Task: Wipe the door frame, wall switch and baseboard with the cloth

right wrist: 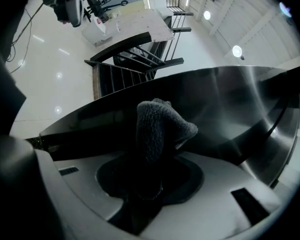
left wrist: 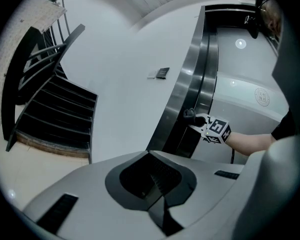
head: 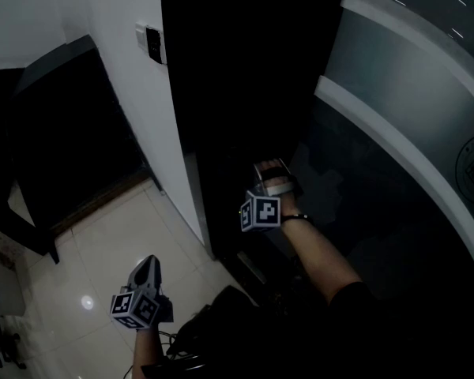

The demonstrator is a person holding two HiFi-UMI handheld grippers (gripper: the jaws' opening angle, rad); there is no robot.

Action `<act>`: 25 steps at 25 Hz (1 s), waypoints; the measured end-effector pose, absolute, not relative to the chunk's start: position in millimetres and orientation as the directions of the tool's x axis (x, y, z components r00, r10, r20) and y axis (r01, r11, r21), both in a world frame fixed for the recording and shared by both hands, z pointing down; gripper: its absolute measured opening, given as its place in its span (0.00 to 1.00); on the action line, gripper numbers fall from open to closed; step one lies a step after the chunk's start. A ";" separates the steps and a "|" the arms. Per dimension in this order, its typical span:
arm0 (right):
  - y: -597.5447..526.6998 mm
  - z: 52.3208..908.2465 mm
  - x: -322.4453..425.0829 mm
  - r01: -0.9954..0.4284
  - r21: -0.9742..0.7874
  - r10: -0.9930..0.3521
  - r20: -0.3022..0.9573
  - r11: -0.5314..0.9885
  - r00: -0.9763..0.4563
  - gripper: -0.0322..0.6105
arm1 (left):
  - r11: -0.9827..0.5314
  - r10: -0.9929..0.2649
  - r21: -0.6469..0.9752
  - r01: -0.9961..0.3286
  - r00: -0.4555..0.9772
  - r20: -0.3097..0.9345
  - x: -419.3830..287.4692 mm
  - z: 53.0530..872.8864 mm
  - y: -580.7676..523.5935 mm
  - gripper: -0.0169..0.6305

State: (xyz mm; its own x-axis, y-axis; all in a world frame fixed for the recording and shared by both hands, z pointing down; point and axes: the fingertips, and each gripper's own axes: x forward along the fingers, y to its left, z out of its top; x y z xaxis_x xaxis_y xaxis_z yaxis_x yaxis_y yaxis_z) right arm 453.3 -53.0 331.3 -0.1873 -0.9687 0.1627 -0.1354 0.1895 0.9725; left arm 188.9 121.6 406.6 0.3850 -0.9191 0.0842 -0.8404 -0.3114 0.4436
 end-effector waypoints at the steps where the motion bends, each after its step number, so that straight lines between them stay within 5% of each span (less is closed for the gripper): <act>1: -52.8 338.7 452.7 -0.130 0.970 -0.966 0.177 0.204 -0.189 0.23 | -0.307 -0.920 0.441 -0.843 0.382 0.089 187.8 407.3 121.5 0.02; 25: -50.2 472.6 455.0 -0.133 0.900 -0.903 0.389 0.414 -0.181 0.23 | -0.191 -0.943 0.398 -0.897 0.281 0.181 157.5 417.0 145.2 0.02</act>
